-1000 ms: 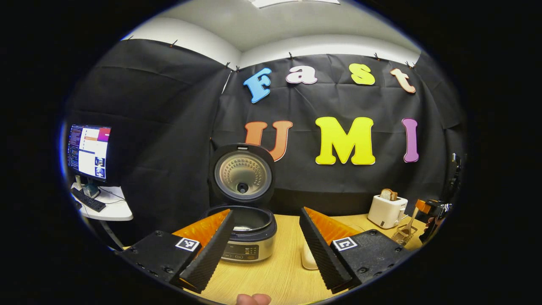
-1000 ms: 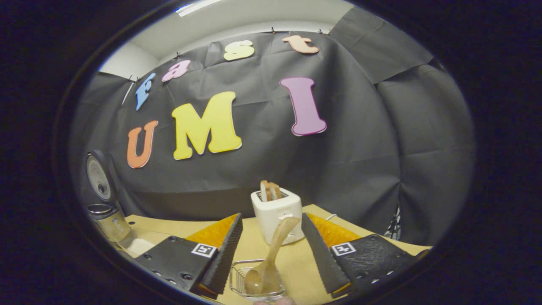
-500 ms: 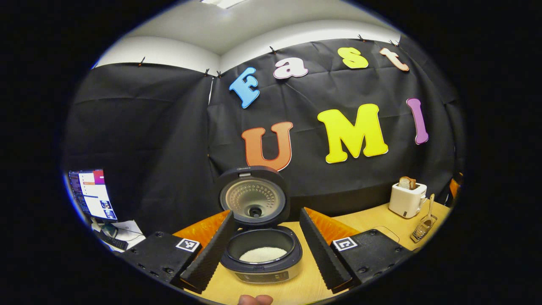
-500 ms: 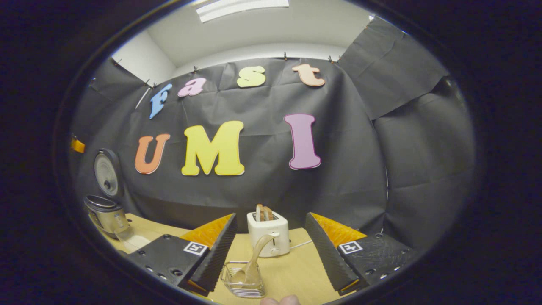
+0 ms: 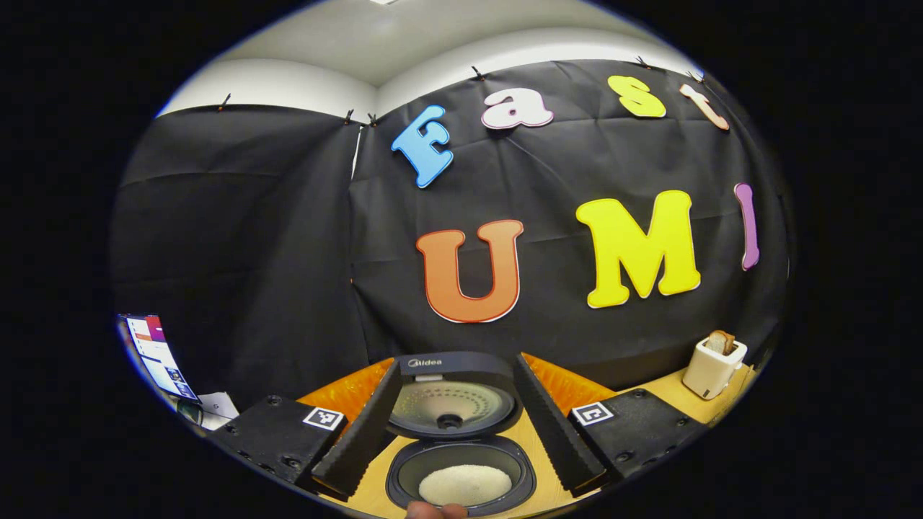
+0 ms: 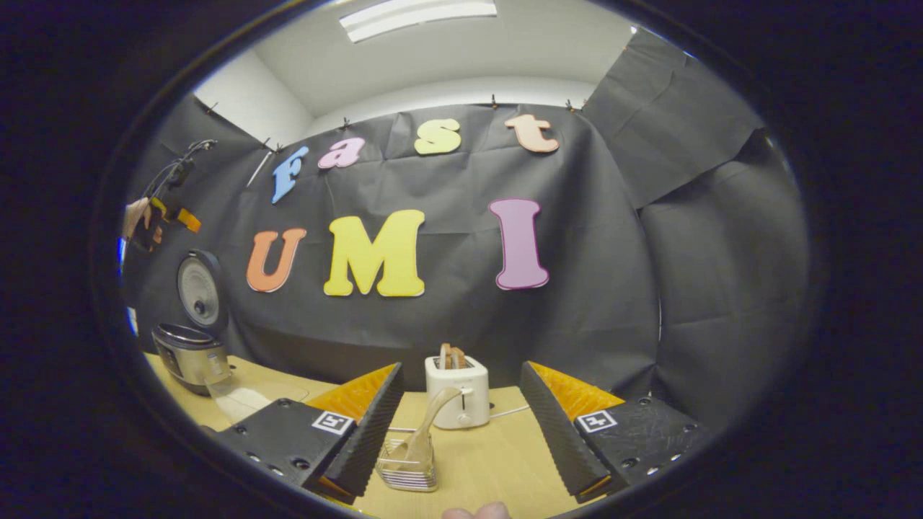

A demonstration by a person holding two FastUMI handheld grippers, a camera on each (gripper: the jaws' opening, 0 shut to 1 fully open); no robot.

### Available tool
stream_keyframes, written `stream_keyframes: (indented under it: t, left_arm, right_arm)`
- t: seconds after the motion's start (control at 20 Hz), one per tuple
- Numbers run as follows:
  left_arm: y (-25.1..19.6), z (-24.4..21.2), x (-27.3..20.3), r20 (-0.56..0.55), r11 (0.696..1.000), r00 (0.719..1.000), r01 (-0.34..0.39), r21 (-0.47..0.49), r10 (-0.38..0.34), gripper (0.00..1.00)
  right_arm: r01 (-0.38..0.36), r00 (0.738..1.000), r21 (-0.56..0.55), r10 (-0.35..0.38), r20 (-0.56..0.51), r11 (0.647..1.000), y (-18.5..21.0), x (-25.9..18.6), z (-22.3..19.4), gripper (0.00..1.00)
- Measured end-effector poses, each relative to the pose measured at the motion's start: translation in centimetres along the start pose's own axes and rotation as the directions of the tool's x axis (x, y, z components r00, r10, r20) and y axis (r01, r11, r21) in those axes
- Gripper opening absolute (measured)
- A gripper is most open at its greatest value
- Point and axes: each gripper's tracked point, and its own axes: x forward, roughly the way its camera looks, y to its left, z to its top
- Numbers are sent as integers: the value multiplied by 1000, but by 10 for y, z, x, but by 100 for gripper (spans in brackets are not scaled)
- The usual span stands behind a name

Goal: Close the left gripper, press the button to open the rice cooker; take a wooden spoon from the chopstick holder with the right hand, scoop a spoonful of rice and pour it into the rice cooker, then put the wooden spoon back into the chopstick holder.

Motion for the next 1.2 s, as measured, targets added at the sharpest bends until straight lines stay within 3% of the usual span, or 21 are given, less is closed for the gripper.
stream_keyframes:
  t: [0.3, 0.65, 0.7, 0.75, 0.8, 0.85, 1.0, 1.2]
  left_arm:
    - [9, 19, 54, -5, 999, 1000, -24, -27, 24, 98]
    - [39, -25, 100, -114, 995, 990, -89, -45, 84, 98]
    - [43, -29, 105, -126, 994, 988, -92, -60, 84, 98]
    - [44, -34, 107, -140, 993, 987, -94, -76, 82, 98]
    - [46, -41, 110, -152, 992, 985, -93, -81, 80, 98]
    - [45, -40, 108, -149, 992, 986, -84, -94, 69, 98]
    - [41, -43, 106, -153, 993, 987, -57, -105, 40, 100]
    - [38, -51, 84, -160, 994, 987, -34, -105, 17, 100]
  right_arm:
    - [-19, 999, 34, 20, -39, 999, 6, -16, -21, 93]
    - [6, 999, 152, -1, -34, 988, -1, -27, -24, 96]
    - [10, 1000, 153, -6, -29, 988, -2, -27, -24, 92]
    - [13, 1000, 150, -8, -30, 989, -1, -27, -25, 95]
    - [13, 999, 148, -8, -37, 989, 0, -25, -27, 92]
    - [10, 999, 154, -3, -41, 988, 3, -25, -29, 95]
    - [-25, 998, 161, 35, -59, 987, 21, -21, -35, 92]
    - [-74, 994, 144, 84, -66, 987, 46, -24, -38, 96]
